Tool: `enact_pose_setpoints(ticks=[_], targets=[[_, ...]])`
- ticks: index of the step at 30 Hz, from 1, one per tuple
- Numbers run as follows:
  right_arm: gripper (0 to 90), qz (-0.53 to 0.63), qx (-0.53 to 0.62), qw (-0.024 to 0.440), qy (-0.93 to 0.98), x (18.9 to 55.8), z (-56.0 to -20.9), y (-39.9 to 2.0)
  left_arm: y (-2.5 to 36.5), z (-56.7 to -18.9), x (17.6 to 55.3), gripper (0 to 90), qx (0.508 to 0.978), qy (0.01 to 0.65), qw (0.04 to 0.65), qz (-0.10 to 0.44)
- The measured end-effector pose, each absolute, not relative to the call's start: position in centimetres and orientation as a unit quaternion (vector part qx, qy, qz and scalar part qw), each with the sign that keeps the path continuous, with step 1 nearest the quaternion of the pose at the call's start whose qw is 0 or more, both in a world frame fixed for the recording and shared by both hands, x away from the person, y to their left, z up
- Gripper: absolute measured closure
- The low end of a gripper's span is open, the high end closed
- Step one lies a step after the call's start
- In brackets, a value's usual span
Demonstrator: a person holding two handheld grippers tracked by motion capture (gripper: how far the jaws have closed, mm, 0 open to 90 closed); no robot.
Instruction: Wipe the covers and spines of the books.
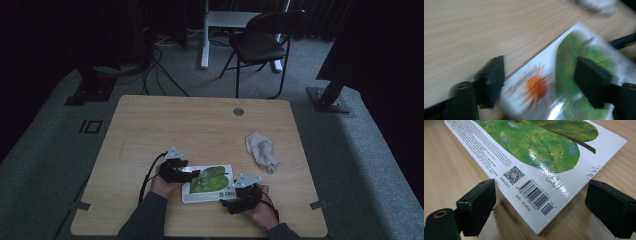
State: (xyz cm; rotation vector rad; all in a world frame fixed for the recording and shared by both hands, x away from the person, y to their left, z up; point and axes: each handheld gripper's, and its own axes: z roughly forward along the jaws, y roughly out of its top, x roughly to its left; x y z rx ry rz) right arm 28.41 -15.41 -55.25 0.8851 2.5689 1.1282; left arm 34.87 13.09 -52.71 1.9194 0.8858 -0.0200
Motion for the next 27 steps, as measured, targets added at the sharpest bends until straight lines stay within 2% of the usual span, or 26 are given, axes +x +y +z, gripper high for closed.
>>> enact_pose_setpoints(ticks=[1, 3, 6, 11, 19, 27], targets=[[10.5, 0.389, 0.295, 0.091, 0.868, 28.4, -55.3, -15.2, 12.1, -52.2, 34.5, 42.5, 0.805, 0.355, 0.476, 0.008], [10.4, 0.375, 0.279, 0.113, 0.877, 28.1, -55.4, -14.4, 10.4, -51.6, 33.7, 37.6, 0.835, 0.340, 0.428, 0.068], [10.9, 0.370, 0.277, 0.120, 0.879, 27.9, -55.4, -14.1, 10.8, -51.7, 33.6, 36.9, 0.830, 0.356, 0.423, 0.078], [11.4, 0.370, 0.277, 0.119, 0.879, 28.0, -55.4, -14.3, 12.9, -52.2, 33.6, 36.4, 0.821, 0.383, 0.415, 0.087], [11.3, 0.370, 0.277, 0.118, 0.879, 28.0, -55.4, -14.4, 15.6, -52.9, 33.5, 30.4, 0.814, 0.412, 0.397, 0.101], [11.3, 0.369, 0.278, 0.118, 0.879, 28.0, -55.4, -14.3, 15.3, -54.1, 33.9, 28.7, 0.824, 0.410, 0.384, 0.076]])
